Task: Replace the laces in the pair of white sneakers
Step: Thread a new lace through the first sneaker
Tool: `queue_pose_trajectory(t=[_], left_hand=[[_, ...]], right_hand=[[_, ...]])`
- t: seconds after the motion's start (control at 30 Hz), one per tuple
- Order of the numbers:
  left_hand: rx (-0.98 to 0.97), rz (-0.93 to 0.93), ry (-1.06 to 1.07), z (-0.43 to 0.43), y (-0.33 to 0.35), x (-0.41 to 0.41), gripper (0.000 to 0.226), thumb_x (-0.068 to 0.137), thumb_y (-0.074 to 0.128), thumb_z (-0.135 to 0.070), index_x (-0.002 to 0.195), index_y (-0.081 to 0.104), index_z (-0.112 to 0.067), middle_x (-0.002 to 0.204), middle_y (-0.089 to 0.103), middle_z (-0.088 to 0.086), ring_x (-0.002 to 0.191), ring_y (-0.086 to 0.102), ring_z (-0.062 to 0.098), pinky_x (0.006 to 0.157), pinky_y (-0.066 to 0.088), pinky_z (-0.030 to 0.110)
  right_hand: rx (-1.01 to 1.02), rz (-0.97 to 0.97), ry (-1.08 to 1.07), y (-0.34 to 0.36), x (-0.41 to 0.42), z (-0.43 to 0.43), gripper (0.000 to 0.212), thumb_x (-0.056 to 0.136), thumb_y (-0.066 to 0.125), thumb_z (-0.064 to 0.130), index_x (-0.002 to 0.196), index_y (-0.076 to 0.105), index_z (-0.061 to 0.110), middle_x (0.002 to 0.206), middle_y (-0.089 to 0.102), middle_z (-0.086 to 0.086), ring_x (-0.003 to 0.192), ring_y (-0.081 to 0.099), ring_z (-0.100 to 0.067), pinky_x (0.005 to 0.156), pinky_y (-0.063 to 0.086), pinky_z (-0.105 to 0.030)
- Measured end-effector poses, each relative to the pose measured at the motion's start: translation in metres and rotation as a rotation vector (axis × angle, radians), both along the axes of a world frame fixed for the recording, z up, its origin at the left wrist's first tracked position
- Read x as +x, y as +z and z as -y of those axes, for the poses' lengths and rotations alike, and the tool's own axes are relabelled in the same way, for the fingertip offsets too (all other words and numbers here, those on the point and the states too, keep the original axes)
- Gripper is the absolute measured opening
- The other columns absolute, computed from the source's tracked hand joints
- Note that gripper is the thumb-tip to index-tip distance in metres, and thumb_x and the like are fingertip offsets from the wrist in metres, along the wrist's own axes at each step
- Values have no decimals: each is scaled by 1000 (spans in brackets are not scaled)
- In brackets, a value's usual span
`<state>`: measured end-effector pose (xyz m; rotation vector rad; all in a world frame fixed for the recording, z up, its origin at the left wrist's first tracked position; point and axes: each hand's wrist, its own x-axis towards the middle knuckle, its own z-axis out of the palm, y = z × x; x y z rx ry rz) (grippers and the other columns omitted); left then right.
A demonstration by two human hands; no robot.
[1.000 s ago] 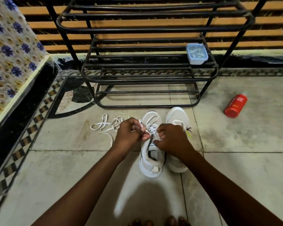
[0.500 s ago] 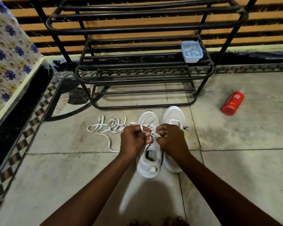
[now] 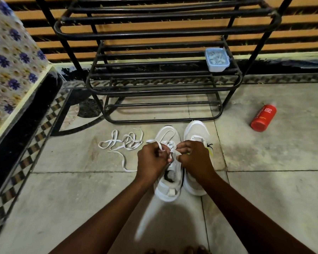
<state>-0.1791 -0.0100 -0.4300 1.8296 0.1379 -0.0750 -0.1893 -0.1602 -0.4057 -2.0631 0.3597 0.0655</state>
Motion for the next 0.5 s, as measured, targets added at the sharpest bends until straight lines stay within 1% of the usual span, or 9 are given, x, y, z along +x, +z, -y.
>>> queue_pose_trajectory(t=[0.07, 0.1, 0.17, 0.2, 0.33, 0.43, 0.5], left_hand=[[23, 8, -12, 1, 0, -1, 14, 87, 72, 0, 79, 74, -12, 71, 75, 5, 69, 76, 23, 73, 64, 43], [44, 21, -19, 2, 0, -1, 15, 86, 72, -1, 78, 74, -13, 69, 74, 3, 67, 75, 20, 71, 64, 37], [100, 52, -42, 3, 0, -1, 17, 85, 72, -1, 75, 74, -15, 65, 73, -2, 63, 73, 11, 63, 59, 25], [128, 64, -55, 3, 1, -1, 17, 85, 71, -2, 74, 74, -15, 65, 73, -3, 62, 72, 8, 61, 56, 22], [218, 95, -142, 2, 2, 2, 16, 84, 64, -8, 72, 72, -17, 65, 72, -1, 62, 72, 14, 64, 59, 30], [254, 152, -204, 0, 2, 4, 20, 87, 65, -2, 72, 71, -15, 67, 72, -2, 61, 70, 8, 62, 56, 24], [313, 201, -226, 1, 3, 5, 21, 86, 65, 1, 73, 70, -14, 68, 71, -2, 65, 69, 6, 63, 54, 20]], right_hand=[[-7, -13, 1, 0, 1, 1, 32, 69, 72, -2, 97, 76, 14, 85, 77, 2, 83, 71, -5, 69, 46, -10], [-8, -18, 2, 0, 2, 1, 32, 69, 72, -1, 96, 76, 15, 84, 77, 3, 83, 71, -5, 70, 47, -11], [-9, -26, 2, 0, 2, 1, 31, 68, 72, -1, 94, 75, 15, 81, 77, 4, 84, 72, -7, 77, 52, -19], [-9, -27, 3, 0, 2, 1, 31, 68, 72, -1, 94, 75, 15, 81, 77, 4, 84, 72, -7, 80, 54, -23], [-14, -24, 2, 0, 2, 0, 30, 68, 72, 0, 95, 75, 14, 81, 77, 3, 83, 73, -9, 83, 56, -27], [-25, -21, 0, -1, 2, 0, 31, 68, 72, 1, 95, 75, 15, 81, 76, 4, 82, 72, -9, 81, 56, -26], [-35, -22, 2, -1, 1, 0, 31, 68, 73, 2, 95, 75, 17, 79, 76, 5, 81, 72, -7, 77, 54, -23]])
